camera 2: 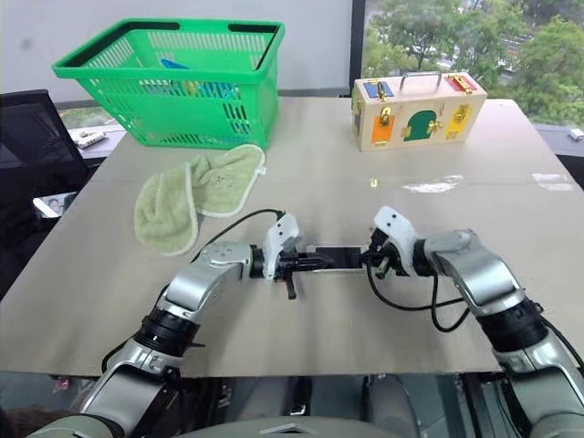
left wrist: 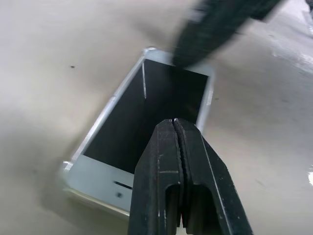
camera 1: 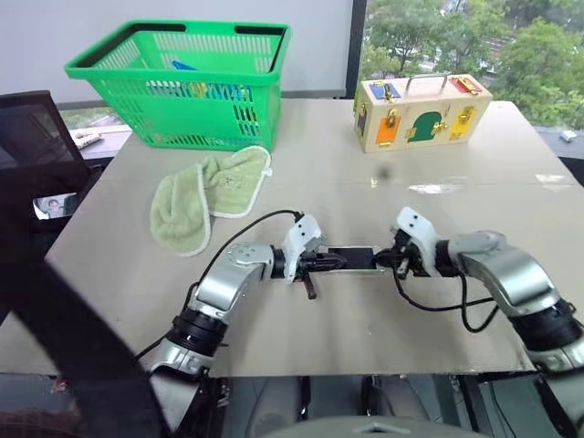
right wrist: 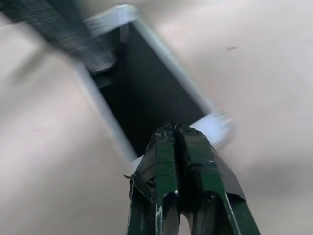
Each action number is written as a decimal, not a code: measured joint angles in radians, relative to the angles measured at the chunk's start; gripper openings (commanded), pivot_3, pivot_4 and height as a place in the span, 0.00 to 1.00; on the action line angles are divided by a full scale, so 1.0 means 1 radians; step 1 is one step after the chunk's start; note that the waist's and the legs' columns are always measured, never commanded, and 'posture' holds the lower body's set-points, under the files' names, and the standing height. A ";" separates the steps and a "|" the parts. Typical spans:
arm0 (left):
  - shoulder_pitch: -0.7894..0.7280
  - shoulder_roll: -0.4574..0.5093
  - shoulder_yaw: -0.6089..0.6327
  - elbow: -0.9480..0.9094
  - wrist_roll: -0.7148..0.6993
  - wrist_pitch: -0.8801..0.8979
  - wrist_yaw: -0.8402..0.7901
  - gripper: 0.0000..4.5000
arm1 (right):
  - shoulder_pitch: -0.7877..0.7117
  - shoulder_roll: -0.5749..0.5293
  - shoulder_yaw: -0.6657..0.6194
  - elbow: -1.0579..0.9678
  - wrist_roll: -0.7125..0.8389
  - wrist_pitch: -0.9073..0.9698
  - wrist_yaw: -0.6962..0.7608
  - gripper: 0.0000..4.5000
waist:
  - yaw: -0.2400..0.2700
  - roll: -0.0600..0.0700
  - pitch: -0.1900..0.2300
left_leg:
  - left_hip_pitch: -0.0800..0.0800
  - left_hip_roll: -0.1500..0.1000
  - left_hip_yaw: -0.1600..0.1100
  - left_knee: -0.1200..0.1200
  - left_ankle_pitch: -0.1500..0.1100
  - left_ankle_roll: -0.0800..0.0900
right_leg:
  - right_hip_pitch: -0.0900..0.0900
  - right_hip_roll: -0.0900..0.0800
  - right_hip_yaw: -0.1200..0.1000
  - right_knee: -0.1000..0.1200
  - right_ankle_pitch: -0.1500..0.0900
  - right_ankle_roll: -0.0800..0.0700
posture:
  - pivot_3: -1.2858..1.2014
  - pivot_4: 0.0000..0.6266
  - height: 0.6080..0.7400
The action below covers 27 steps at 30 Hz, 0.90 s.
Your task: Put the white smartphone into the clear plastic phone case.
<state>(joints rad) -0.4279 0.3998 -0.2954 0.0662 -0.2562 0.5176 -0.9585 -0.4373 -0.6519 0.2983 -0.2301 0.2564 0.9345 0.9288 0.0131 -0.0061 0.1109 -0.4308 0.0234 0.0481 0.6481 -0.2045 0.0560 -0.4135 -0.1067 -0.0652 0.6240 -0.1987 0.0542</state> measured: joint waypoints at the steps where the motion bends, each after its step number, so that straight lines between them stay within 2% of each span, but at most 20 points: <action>1: 0.000 -0.001 0.000 0.000 0.000 0.000 0.000 0.00 | 0.000 -0.006 0.004 -0.006 0.001 0.000 0.005 0.00 | -0.001 0.000 0.001 | 0.000 0.000 0.000 -0.001 0.000 0.000 | 0.000 0.001 -0.001 0.000 0.000 0.000 | 0.52 0.24 1.00; 6: -0.004 -0.002 -0.003 0.005 0.001 0.013 0.002 0.00 | -0.071 -0.010 0.107 0.053 -0.052 -0.027 0.015 0.00 | -0.003 -0.002 0.002 | 0.002 0.001 -0.001 -0.002 0.000 0.000 | 0.000 0.005 -0.002 0.000 -0.002 -0.002 | 0.52 0.24 1.00; 12: 0.009 0.001 -0.006 0.005 0.004 0.027 0.008 0.00 | -0.136 0.009 0.166 0.158 -0.133 -0.077 0.014 0.00 | 0.000 -0.014 -0.006 | 0.005 0.002 -0.002 -0.001 -0.001 -0.002 | 0.003 -0.003 -0.005 -0.001 -0.002 -0.002 | 0.52 0.24 1.00; 17: 0.038 0.004 0.016 -0.013 -0.002 -0.002 0.021 0.00 | -0.009 0.067 0.027 0.129 -0.105 -0.170 -0.046 0.00 | -0.004 -0.010 -0.002 | 0.001 0.003 -0.002 -0.001 -0.001 -0.002 | 0.002 -0.010 -0.010 -0.007 -0.002 -0.002 | 0.52 0.24 1.00; 18: 0.048 -0.009 0.036 -0.020 -0.005 -0.032 0.035 0.00 | 0.063 0.103 -0.043 0.108 -0.077 -0.247 -0.064 0.00 | -0.003 -0.008 0.004 | 0.000 0.003 -0.001 -0.002 -0.001 -0.002 | 0.001 -0.013 -0.012 -0.008 -0.002 -0.002 | 0.52 0.24 1.00; 20: 0.062 -0.025 0.081 -0.020 -0.019 -0.051 0.066 0.12 | 0.124 0.149 -0.105 0.091 -0.040 -0.317 -0.079 0.00 | -0.006 -0.003 0.017 | -0.001 0.003 -0.001 -0.003 -0.001 -0.002 | -0.002 -0.014 -0.014 -0.007 -0.001 -0.001 | 0.52 0.24 1.00; 21: 0.063 -0.048 0.121 -0.023 -0.034 -0.063 0.091 0.19 | 0.155 0.173 -0.134 0.083 -0.019 -0.347 -0.091 0.13 | -0.005 -0.001 0.024 | -0.002 0.002 0.000 -0.004 -0.001 -0.002 | -0.003 -0.014 -0.015 -0.006 -0.001 -0.001 | 0.52 0.24 1.00; 22: 0.063 -0.060 0.159 -0.041 -0.057 -0.070 0.112 0.28 | 0.176 0.192 -0.159 0.070 0.001 -0.369 -0.101 0.19 | -0.005 -0.001 0.034 | -0.004 0.001 0.000 -0.004 -0.001 -0.002 | -0.007 -0.015 -0.017 -0.003 0.001 -0.001 | 0.52 0.24 1.00; 27: 0.070 -0.052 0.263 -0.138 -0.140 -0.061 0.128 0.82 | 0.198 0.174 -0.276 -0.039 0.034 -0.402 -0.157 0.75 | 0.002 -0.002 0.040 | -0.012 -0.002 0.000 -0.005 -0.001 -0.003 | -0.015 -0.005 -0.020 0.001 0.005 0.003 | 0.52 0.24 1.00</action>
<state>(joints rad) -0.3580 0.3480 -0.0324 -0.0720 -0.3967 0.4569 -0.8305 -0.2388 -0.4780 0.0221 -0.2689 0.2907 0.5329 0.7722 0.0150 -0.0085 0.1510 -0.4432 0.0217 0.0480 0.6435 -0.2056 0.0526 -0.4290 -0.1119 -0.0856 0.6247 -0.1941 0.0573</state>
